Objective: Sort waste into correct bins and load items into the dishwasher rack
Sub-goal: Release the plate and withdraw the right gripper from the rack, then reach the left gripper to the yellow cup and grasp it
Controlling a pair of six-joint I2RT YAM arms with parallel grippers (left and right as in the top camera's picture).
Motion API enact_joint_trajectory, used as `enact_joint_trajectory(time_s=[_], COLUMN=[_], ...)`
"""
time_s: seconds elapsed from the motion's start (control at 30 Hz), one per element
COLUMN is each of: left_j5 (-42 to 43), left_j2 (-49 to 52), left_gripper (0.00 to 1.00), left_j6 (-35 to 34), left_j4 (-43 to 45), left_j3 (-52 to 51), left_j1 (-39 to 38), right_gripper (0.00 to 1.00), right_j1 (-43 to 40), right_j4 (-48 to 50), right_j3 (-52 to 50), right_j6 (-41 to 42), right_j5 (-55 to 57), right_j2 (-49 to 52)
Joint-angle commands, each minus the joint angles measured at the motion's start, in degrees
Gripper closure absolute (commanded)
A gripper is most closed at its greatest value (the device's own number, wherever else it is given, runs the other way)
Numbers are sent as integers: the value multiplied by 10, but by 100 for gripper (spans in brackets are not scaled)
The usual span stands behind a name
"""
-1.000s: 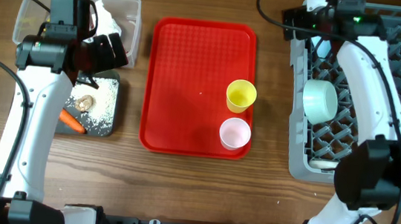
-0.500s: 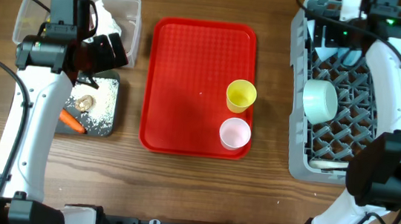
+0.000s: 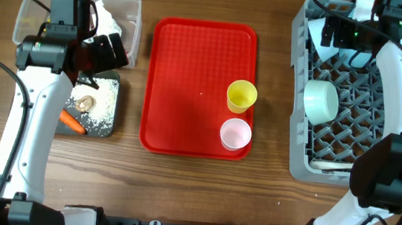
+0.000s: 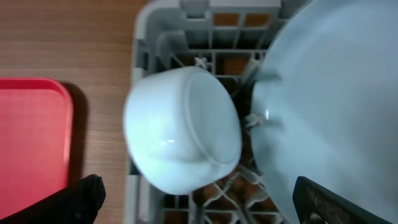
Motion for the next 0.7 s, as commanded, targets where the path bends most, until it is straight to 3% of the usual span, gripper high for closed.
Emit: enact_joint_trajectory(time_s=[0.0,0.2,0.37,0.67], left_j5=[3,3,3,3], left_j2=[1,1,1,1], left_gripper=[0,0,0,0], left_j6=[-5,-5,-5,-5], left_j4=[0,0,0,0], left_j3=[-2,-2,-2,-2], left_j1=[3,3,3,3], right_gripper=[0,0,0,0], right_j1=[3,41,100,129], right_j4=[-14,-114,-216,-233], right_j3=[25,25,17,-46], right_j6=[18,19,44,44], right_j5=[-90,-165,-165,-156], right_j2=[-84,-174,-188,-188])
